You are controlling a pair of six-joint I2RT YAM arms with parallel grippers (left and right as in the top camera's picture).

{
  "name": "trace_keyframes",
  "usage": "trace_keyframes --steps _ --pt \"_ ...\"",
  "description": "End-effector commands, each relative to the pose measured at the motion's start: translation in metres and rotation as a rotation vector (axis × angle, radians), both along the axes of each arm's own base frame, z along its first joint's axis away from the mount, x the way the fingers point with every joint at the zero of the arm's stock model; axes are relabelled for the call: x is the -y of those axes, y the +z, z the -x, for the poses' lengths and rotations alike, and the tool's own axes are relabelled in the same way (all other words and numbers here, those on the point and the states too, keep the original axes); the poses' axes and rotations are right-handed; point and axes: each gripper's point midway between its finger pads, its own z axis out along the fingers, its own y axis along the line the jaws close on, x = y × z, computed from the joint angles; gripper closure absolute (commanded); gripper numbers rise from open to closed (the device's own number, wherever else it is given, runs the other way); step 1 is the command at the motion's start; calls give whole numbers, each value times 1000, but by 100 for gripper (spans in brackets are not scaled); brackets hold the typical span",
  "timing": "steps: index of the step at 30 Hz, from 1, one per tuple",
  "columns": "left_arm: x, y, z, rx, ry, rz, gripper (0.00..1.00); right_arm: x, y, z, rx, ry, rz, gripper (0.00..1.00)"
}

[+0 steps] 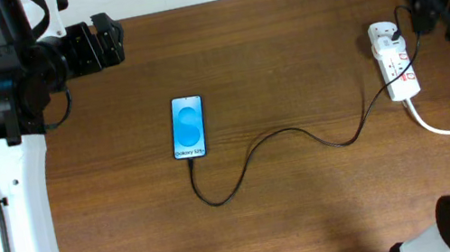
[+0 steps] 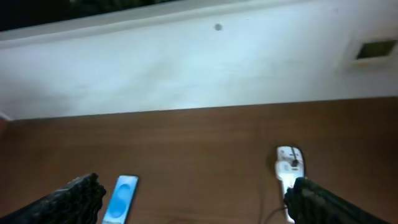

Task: Plug charger to phone and switch on socket
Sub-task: 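Lift the right gripper off the power strip and pull back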

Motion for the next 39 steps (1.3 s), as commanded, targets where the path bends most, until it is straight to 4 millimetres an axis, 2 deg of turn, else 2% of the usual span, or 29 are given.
trace_keyframes --steps 1,4,6,14,16,21,25,27,32,36,39 --pt "-2 7 2 22 6 -8 1 -11 8 15 30 40 5 2" --pt "-2 7 2 22 6 -8 1 -12 21 36 81 37 11 2" --pt "-2 7 2 22 5 -8 1 -12 24 42 94 37 12 2" --pt "-2 7 2 22 6 -8 1 -13 25 43 100 50 21 2" --pt "-2 7 2 22 6 -8 1 -21 28 49 129 128 87 2" --pt "-2 7 2 22 6 -8 1 -11 20 49 96 76 110 2" --pt "-2 7 2 22 6 -8 1 -21 11 34 129 127 141 2" --pt "-2 8 2 22 5 -8 1 -28 0 25 163 159 160 2" --pt "-2 7 2 22 6 -8 1 -33 -56 12 229 170 162 2" --pt "-2 7 2 22 6 -7 1 -33 -91 15 332 161 168 2" --pt "-2 7 2 22 6 -8 1 -35 -126 24 414 164 171 2"
